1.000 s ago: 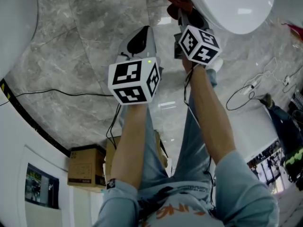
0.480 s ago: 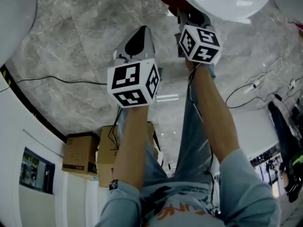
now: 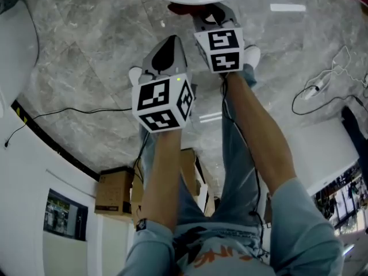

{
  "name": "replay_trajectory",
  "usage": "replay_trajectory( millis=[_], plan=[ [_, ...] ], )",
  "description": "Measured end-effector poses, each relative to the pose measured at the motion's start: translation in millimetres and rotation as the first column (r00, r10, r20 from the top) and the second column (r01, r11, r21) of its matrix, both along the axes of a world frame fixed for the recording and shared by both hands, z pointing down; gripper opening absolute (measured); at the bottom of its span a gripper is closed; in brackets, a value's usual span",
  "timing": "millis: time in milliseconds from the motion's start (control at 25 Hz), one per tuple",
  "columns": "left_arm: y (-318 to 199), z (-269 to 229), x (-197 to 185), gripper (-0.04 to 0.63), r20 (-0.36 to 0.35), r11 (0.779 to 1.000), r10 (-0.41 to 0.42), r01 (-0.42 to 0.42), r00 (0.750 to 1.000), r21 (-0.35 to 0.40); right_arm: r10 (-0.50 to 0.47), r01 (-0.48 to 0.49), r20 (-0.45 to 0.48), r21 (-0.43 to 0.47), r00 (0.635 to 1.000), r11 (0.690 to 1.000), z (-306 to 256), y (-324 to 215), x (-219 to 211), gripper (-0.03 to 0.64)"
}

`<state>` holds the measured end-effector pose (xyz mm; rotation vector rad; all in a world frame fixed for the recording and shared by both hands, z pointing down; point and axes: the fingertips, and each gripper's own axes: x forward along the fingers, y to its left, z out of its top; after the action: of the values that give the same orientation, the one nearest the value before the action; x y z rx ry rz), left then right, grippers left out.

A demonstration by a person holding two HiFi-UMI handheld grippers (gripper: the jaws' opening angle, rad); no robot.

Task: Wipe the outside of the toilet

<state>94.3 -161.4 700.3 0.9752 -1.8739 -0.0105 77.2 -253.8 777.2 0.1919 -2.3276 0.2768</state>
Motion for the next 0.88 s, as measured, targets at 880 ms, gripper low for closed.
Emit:
replay_trajectory(
  millis=[880],
  plan=[
    [-113,9,57,-0.005,0.029,0.996,-0.076,0.077,0.997,-0.038,-0.052,0.051,0.04,0.021,0.998,0.998,-5,-159,24,0.077]
  ],
)
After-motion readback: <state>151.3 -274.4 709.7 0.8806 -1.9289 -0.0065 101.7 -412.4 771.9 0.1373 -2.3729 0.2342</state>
